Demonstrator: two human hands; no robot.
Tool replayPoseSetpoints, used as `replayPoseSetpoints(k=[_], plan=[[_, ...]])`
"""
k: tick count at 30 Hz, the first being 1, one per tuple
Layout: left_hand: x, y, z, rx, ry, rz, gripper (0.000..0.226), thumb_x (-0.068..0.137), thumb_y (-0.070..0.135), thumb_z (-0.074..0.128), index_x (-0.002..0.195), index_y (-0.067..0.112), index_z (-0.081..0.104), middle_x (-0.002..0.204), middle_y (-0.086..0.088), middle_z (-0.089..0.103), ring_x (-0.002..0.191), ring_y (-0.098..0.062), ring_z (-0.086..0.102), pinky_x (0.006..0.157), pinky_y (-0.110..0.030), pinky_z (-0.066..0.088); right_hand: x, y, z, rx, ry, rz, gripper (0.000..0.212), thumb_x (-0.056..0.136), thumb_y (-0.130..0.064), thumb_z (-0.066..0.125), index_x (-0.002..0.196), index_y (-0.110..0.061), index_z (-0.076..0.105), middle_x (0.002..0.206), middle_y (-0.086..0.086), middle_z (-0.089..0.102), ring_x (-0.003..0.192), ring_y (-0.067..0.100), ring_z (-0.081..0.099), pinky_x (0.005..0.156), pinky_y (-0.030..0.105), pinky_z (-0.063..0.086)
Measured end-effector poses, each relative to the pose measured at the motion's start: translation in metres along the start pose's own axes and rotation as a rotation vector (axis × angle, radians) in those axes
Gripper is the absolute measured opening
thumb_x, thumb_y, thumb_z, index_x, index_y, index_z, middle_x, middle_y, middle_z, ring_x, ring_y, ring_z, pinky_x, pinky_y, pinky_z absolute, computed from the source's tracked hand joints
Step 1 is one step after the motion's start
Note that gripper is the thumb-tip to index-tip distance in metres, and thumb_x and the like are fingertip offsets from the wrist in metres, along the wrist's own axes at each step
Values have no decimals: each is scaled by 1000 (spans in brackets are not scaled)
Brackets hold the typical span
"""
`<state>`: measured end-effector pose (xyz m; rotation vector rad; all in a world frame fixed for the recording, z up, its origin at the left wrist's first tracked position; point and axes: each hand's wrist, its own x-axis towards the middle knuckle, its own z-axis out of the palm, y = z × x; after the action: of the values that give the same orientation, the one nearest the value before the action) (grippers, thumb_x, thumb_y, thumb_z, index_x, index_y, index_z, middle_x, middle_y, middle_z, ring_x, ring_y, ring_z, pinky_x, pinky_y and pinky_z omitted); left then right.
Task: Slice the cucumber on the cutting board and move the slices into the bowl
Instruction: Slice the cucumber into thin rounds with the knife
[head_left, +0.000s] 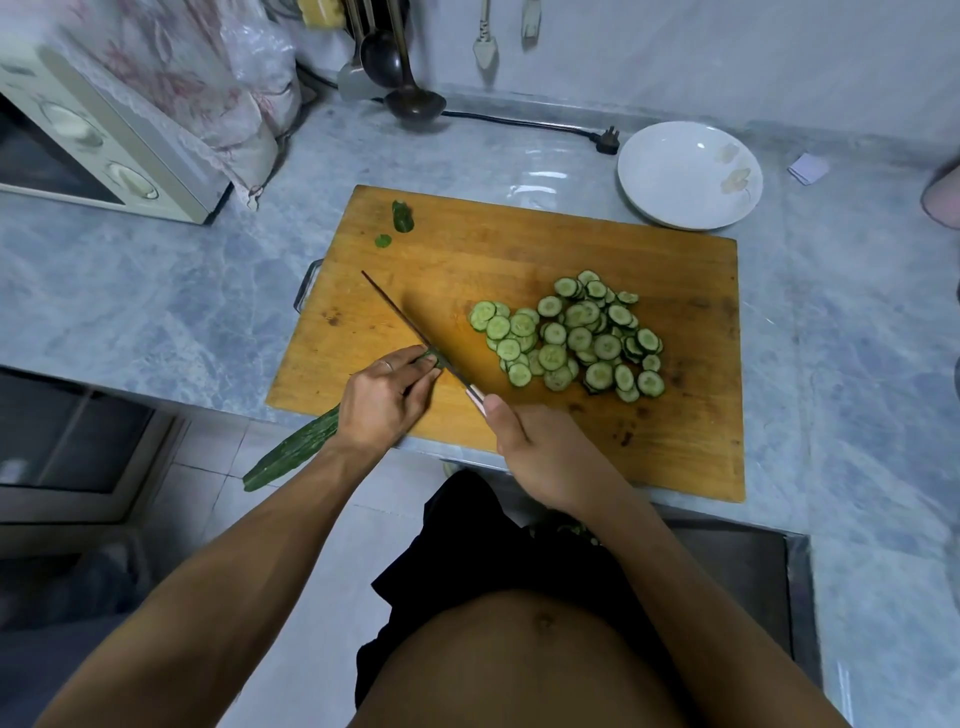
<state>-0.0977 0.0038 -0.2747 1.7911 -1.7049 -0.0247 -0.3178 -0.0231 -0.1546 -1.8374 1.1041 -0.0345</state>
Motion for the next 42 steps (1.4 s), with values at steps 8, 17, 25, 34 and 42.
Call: replayPoseSetpoints(k=[8,17,25,34,42], plan=[[1,0,1,-32,-19,-13,36,96,35,53,99,9,78,109,-9,73,100,-22,70,82,-37,59,7,0,2,-17,-7,-4,59,105,-48,21,62,-10,34,58,8,40,55,20,41,56,36,28],[0,2,2,1,-6,-6,37,96,33,51,98,8,78,108,-10,73,98,-24,71,78,-38,59,36,0,15,-45,-16,25,59,107,-43,20,60,-13,39,61,5,44,72,29,47,65,31,25],[0,10,-1,107,37,22,19,90,23,66,103,13,77,112,-5,72,95,-23,70,66,-35,60,39,7,11,-13,7,44,61,106,-46,20,59,-15,43,60,5,46,65,25,48,63,34,32],[10,17,-6,113,-14,40,26,87,15,70,113,15,74,118,-2,70,101,-22,66,68,-32,57,28,26,-32,107,81,45,56,104,-52,26,79,-9,53,68,15,45,56,22,42,56,32,33],[39,28,-26,4,19,-116,25,90,14,65,113,15,73,121,-4,67,110,-22,62,88,-28,50,19,44,-53,-310,189,-102,50,98,-58,36,75,-15,46,63,0,47,55,18,46,51,32,34]])
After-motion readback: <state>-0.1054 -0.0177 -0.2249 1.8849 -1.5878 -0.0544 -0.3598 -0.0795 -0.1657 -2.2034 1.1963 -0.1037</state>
